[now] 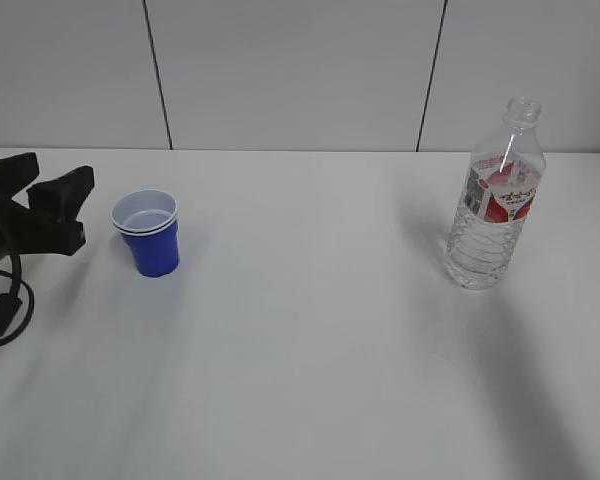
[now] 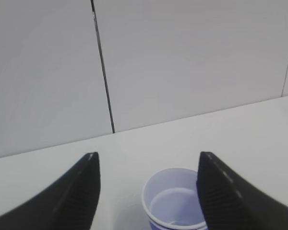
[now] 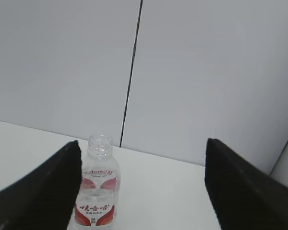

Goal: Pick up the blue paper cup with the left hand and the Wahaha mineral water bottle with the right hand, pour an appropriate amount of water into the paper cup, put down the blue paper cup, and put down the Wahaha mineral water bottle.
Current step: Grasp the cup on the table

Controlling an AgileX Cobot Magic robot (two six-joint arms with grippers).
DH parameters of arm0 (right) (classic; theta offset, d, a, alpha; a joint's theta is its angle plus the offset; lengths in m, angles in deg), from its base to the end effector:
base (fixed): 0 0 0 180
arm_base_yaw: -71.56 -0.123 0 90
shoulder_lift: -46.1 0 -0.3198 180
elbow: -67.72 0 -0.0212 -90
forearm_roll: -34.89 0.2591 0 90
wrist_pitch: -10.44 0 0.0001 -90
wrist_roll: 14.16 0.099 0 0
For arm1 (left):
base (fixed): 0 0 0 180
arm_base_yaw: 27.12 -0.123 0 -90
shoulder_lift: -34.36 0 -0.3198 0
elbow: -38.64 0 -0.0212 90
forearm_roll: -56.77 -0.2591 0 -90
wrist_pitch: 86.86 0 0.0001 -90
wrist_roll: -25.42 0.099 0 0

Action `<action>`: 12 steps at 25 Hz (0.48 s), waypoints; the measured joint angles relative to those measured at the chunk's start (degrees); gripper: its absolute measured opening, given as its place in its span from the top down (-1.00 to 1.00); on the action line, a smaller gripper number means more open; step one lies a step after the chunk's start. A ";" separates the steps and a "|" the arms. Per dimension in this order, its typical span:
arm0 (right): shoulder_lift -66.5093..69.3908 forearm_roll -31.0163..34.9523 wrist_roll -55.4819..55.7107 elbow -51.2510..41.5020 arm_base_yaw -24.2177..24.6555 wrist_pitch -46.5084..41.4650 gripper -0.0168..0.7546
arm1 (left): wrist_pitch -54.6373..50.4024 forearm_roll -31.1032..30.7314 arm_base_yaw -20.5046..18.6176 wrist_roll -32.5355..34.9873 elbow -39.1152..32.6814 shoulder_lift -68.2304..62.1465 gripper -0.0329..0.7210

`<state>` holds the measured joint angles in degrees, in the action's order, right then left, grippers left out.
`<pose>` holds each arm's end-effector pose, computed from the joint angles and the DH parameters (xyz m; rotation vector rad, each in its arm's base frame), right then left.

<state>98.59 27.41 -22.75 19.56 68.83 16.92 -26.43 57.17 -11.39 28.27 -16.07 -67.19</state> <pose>0.1623 0.0092 0.3422 -0.2794 1.6232 -0.1651 0.2757 -0.0770 0.1975 0.2631 1.6545 -0.1672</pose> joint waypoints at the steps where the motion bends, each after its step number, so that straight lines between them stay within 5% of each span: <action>1: 0.00 0.00 0.00 0.00 0.00 0.45 -0.59 | 2.09 -0.41 0.00 0.00 -0.35 -1.14 -0.36; 12: 0.00 -0.18 0.31 0.00 0.00 1.78 -0.65 | 4.77 -0.41 0.00 -0.49 -0.36 -14.69 -0.41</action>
<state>98.59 27.23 -22.44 19.56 68.83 18.70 -21.66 56.77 -11.39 27.78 -16.43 -81.87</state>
